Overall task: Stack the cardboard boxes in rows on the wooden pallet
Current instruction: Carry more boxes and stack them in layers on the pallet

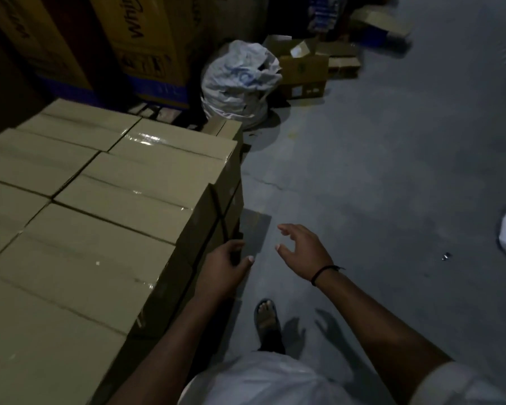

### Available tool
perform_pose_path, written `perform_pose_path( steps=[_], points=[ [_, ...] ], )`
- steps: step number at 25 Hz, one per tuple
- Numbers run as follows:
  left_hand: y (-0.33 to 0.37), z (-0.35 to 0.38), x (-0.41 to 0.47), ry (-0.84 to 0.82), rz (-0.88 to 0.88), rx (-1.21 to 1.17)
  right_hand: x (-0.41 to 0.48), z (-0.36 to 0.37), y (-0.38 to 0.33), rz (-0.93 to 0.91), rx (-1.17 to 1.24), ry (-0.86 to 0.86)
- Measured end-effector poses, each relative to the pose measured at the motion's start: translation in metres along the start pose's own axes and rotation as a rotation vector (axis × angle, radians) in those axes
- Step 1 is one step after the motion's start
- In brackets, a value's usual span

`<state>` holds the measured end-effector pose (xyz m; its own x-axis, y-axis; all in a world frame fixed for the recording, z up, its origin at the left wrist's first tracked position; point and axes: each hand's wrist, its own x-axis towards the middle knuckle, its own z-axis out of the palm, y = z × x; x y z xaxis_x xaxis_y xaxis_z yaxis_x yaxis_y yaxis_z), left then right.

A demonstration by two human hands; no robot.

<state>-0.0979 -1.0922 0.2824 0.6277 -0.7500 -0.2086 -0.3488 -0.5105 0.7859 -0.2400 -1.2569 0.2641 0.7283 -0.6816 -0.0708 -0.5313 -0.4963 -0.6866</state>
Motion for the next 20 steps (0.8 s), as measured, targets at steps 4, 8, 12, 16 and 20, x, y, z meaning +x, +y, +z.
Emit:
perform_pose_path(
  steps=[4, 8, 12, 16, 20],
  points=[
    [0.037, -0.008, 0.120, -0.001, 0.039, 0.016, 0.114, -0.028, 0.003, -0.012, 0.017, -0.061],
    [0.064, -0.017, 0.221, -0.002, 0.013, 0.027, 0.216, -0.048, 0.011, 0.001, 0.053, -0.024],
    [0.071, -0.015, 0.320, 0.017, -0.054, -0.010, 0.322, -0.060, 0.038, -0.029, 0.071, -0.091],
    [0.085, -0.011, 0.422, 0.089, -0.125, -0.061, 0.451, -0.081, 0.063, -0.071, 0.061, -0.135],
    [0.114, -0.008, 0.521, 0.212, -0.224, -0.177, 0.591, -0.115, 0.070, -0.152, -0.009, -0.245]
  ],
)
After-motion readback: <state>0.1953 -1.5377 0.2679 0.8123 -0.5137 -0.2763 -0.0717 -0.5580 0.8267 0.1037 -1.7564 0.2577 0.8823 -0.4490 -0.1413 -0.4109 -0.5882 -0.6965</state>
